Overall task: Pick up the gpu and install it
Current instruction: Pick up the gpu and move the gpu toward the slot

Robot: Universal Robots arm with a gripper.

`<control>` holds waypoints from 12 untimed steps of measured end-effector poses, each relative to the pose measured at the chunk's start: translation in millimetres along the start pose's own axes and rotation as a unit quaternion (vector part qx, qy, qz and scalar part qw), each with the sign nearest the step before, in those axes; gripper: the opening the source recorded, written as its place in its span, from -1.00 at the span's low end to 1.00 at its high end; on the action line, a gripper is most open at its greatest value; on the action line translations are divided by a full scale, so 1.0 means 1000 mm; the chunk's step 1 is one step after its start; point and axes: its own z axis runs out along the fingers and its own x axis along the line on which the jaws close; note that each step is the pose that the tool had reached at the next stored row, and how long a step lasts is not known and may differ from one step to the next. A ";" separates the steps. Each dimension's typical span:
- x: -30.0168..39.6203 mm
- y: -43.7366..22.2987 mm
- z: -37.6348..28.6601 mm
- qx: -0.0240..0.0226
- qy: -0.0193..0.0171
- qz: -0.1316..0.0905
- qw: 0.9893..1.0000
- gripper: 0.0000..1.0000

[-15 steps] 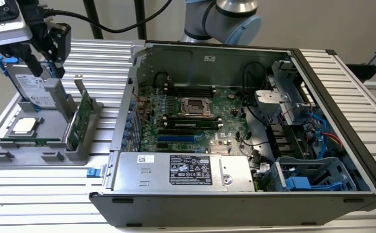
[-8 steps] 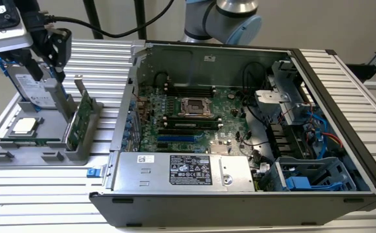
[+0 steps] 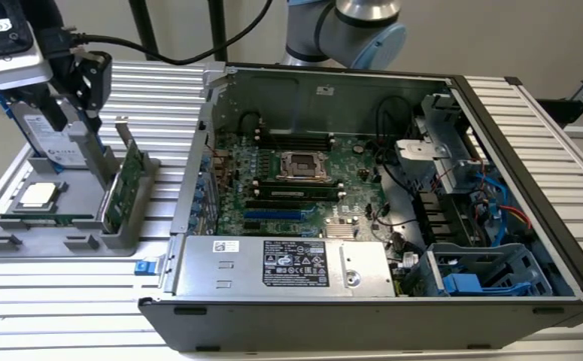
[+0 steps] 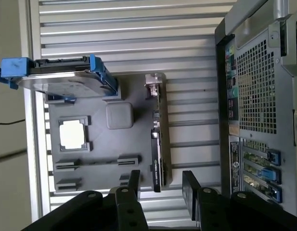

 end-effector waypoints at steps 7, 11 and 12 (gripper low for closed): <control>-0.0007 -0.0043 0.0046 0.000 0.002 0.000 1.000 1.00; -0.0010 -0.0064 0.0075 0.000 0.003 0.000 1.000 1.00; -0.0011 -0.0069 0.0081 0.000 0.003 0.000 1.000 1.00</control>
